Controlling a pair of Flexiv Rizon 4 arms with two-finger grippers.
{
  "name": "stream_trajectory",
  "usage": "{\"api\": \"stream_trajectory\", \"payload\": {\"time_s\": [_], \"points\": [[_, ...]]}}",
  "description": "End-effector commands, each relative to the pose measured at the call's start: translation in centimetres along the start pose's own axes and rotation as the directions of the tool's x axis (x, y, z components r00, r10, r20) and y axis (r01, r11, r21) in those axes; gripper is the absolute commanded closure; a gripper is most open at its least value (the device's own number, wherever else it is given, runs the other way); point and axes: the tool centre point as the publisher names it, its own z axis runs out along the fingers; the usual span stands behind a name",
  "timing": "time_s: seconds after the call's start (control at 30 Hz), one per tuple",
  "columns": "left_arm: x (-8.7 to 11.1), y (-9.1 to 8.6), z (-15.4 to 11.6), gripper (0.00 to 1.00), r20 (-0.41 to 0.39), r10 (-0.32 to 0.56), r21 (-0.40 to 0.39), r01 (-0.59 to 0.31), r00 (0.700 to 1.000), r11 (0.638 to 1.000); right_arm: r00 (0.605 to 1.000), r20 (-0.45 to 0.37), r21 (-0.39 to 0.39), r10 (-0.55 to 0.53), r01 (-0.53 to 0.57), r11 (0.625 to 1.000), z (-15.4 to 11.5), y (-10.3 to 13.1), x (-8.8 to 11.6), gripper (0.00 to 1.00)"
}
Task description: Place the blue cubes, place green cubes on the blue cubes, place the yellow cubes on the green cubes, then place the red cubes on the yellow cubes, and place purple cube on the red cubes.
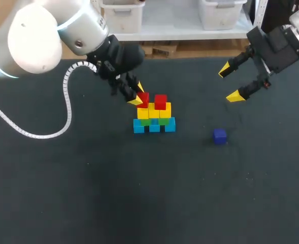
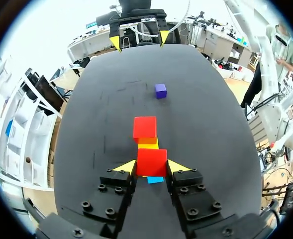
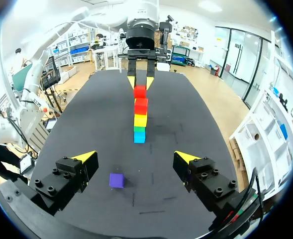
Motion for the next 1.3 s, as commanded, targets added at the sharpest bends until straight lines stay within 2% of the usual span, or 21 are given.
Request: {"api": "stream_trajectory", "payload": {"time_s": [0.03, 1.3], "points": [[0.0, 0.5, 0.3, 1.00, 0.002, -0.002, 0.007, 0.002, 1.000, 1.000, 1.000, 0.002, -0.001, -0.001, 0.001, 1.000, 0.0, -0.1, 0.0, 0.00], [-0.7, 0.6, 1.4, 1.00, 0.039, -0.038, 0.031, 0.037, 0.999, 0.999, 1.000, 0.002, -0.001, -0.001, 0.001, 1.000, 0.0, -0.1, 0.0, 0.00]]}}
